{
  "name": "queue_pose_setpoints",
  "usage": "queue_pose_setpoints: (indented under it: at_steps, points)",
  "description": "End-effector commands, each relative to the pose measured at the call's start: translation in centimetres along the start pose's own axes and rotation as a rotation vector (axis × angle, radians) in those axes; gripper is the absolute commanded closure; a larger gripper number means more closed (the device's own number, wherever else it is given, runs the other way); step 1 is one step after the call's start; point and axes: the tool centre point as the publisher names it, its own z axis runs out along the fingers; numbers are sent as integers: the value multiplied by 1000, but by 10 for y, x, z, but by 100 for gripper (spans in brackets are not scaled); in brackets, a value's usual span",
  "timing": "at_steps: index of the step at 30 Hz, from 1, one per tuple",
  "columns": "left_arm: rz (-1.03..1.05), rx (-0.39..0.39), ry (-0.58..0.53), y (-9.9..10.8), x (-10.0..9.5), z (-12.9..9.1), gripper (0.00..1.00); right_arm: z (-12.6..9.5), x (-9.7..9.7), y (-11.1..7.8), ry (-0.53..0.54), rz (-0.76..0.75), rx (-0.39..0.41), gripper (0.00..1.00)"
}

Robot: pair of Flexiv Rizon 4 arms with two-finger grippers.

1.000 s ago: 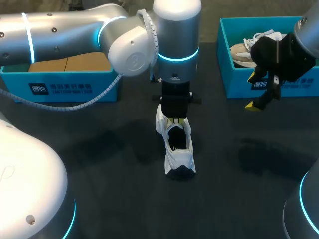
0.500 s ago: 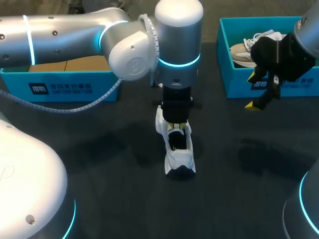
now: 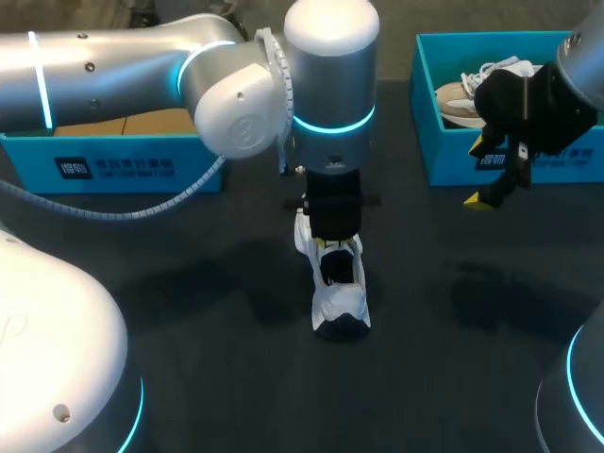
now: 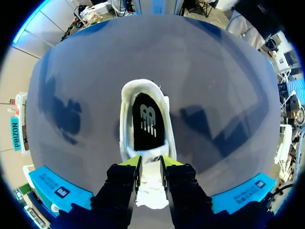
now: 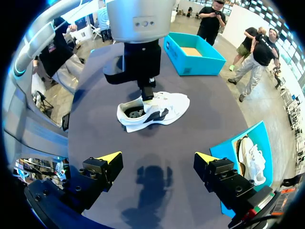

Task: Take the shoe out of the shoebox, open the shoe tongue, remove and reinsert the insole, then place the shoe into the shoebox

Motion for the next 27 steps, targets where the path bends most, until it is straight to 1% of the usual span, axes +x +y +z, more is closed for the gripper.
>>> queue_pose_setpoints:
  at_steps: [1,2,3,5,9,11,12,14,15,16,17,18,19,20,27]
  points:
    - [-9,20,-1,-1,-5,17,76,1,0,1,-1,1,3,0]
    - [-11,18,0,-3,-5,18,76,1,0,1,-1,1,3,0]
    - [-11,18,1,-5,-6,18,78,1,0,1,-1,1,3,0]
    - [-21,17,-1,-7,-6,16,76,1,0,1,-1,1,3,0]
    - [-82,0,-24,-10,-4,1,71,1,0,1,-1,1,3,0]
    - [-133,-7,-36,-9,-3,-7,71,1,0,1,-1,1,3,0]
    - [-178,-29,-33,-9,-2,-11,68,1,0,1,-1,1,3,0]
    - [-249,-25,-39,-9,1,-18,67,1,0,1,-1,1,3,0]
    - [-283,-41,-24,-9,1,-20,65,1,0,1,-1,1,3,0]
    - [-312,-18,-23,-10,2,-22,62,1,0,1,-1,1,3,0]
    - [-351,-34,-20,-11,2,-24,51,1,0,1,-1,1,3,0]
    - [-374,-36,-20,-13,3,-26,11,1,0,1,-1,1,3,0]
    - [-401,-1,-28,-14,3,-28,0,1,0,1,-1,1,3,0]
    - [-418,18,-43,-16,4,-30,0,1,0,1,-1,1,3,0]
    - [-418,18,-43,-16,4,-30,0,1,0,1,-1,1,3,0]
